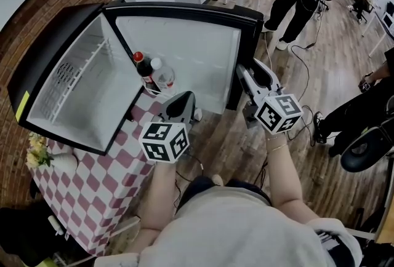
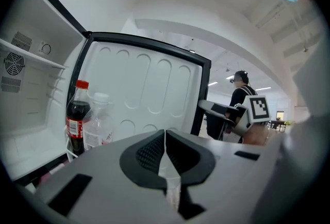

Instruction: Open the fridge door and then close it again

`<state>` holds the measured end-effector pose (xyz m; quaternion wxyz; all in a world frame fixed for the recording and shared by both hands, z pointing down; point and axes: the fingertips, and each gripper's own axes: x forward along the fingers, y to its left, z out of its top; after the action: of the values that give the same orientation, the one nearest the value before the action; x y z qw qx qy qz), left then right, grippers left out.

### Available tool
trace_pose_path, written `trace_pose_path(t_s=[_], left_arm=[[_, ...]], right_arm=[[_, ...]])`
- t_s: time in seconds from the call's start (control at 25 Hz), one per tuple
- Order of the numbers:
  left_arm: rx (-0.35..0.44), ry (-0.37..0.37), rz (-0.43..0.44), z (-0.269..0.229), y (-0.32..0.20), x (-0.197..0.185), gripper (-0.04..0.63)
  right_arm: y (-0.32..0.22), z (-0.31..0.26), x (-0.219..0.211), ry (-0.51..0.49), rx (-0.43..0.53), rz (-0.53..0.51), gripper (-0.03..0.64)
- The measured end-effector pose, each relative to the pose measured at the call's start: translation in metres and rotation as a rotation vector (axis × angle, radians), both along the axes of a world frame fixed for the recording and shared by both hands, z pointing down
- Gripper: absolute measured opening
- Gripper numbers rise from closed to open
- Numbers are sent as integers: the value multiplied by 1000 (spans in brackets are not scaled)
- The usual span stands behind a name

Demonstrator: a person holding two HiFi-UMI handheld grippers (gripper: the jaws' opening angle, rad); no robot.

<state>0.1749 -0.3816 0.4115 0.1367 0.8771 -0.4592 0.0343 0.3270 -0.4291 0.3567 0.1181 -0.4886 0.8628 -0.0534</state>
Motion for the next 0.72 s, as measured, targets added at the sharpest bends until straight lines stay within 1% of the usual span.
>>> trace_pose_path(t_s=[0.24, 0.36, 0.56, 0.72], left_arm=[[-13, 7, 5, 1, -3, 0, 9], [-11, 4, 5, 1, -1, -1, 8], [-9, 4, -6, 0, -2, -6, 8], [-19, 5, 4, 4, -1, -2, 8]], right_arm=[[1, 0, 0, -16, 7, 24, 156], [1, 0, 2, -15, -7, 32, 158], [0, 1, 2, -18, -16, 24, 158], [0, 1, 1, -18, -17, 12, 158]])
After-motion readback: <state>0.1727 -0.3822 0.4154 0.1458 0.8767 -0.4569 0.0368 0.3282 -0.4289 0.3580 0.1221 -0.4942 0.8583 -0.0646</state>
